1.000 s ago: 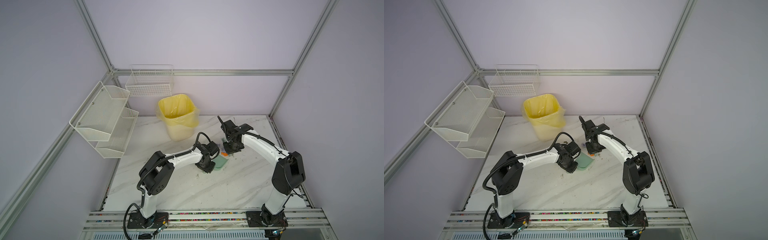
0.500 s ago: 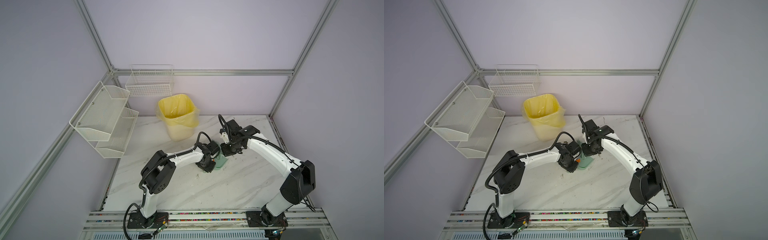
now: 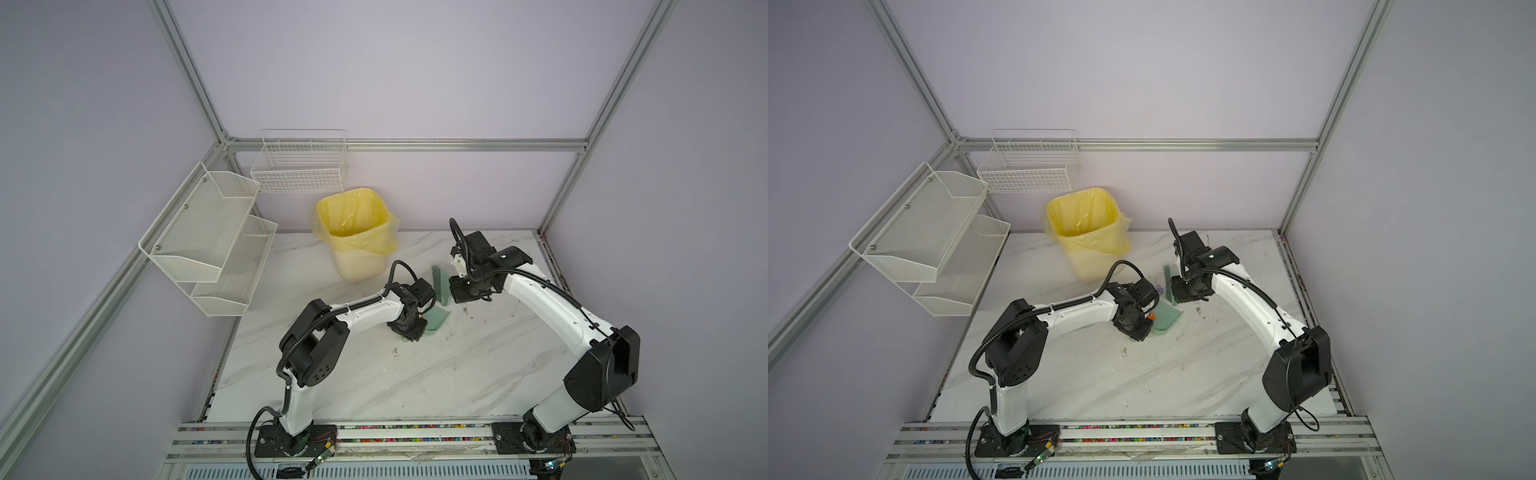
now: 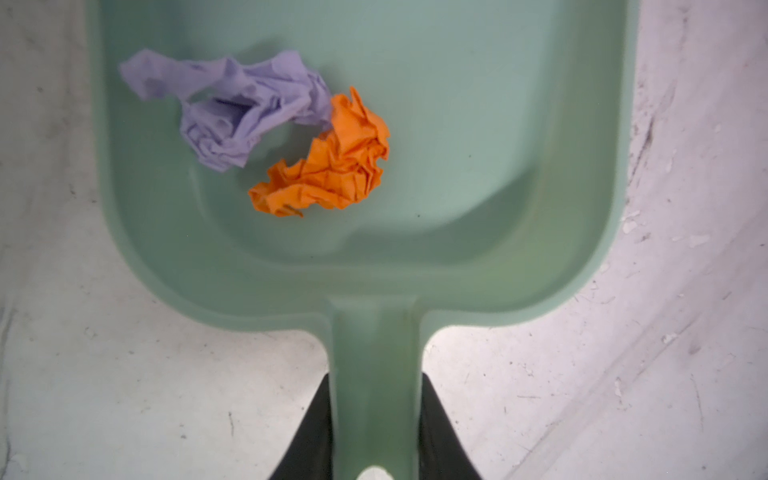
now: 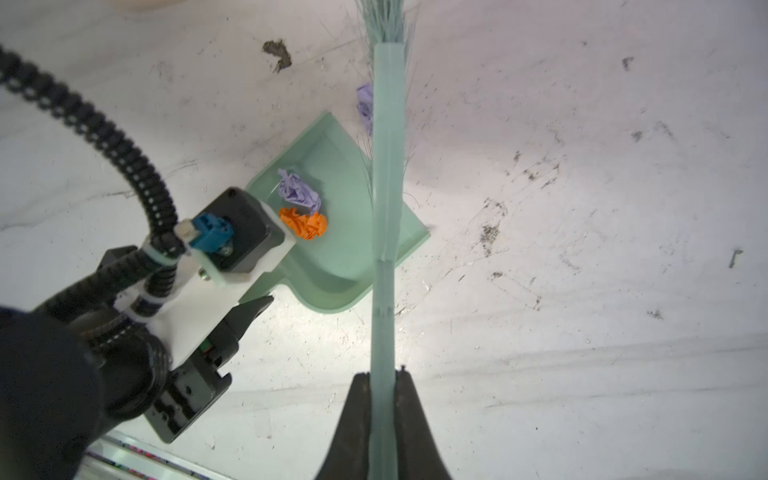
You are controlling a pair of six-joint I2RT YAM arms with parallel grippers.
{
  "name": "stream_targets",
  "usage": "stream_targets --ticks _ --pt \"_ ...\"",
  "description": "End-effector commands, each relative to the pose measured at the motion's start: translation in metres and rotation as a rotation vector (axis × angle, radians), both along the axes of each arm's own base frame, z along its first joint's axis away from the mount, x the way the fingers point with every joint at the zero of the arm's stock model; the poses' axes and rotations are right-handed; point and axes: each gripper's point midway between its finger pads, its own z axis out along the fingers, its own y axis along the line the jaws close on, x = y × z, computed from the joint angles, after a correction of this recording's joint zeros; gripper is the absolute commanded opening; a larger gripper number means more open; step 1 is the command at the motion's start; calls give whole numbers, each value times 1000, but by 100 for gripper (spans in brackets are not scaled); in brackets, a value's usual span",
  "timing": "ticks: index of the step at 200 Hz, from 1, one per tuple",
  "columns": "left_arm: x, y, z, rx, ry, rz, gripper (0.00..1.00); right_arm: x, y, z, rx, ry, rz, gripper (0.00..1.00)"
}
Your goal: Sweep away the paper scraps from the table
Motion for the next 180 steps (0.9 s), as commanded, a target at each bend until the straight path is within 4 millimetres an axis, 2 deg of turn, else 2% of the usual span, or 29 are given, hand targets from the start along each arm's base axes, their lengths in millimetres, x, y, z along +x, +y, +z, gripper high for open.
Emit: stream_targets --ticks 1,28,52,104,140,180 --pt "-3 14 6 17 -10 33 16 33 -1 27 80 -130 -36 0" --pt "1 16 9 18 -23 43 16 56 3 16 59 -134 -41 0" --pt "5 20 11 18 -29 55 16 82 -11 4 -50 -141 -98 0" --pt "7 29 9 14 -12 69 16 113 1 -2 -45 -165 -89 0" --pt "11 34 8 17 -15 64 16 123 8 -19 -50 -136 -78 0" --pt "16 35 10 13 -18 61 15 114 9 -45 -75 -70 -61 0"
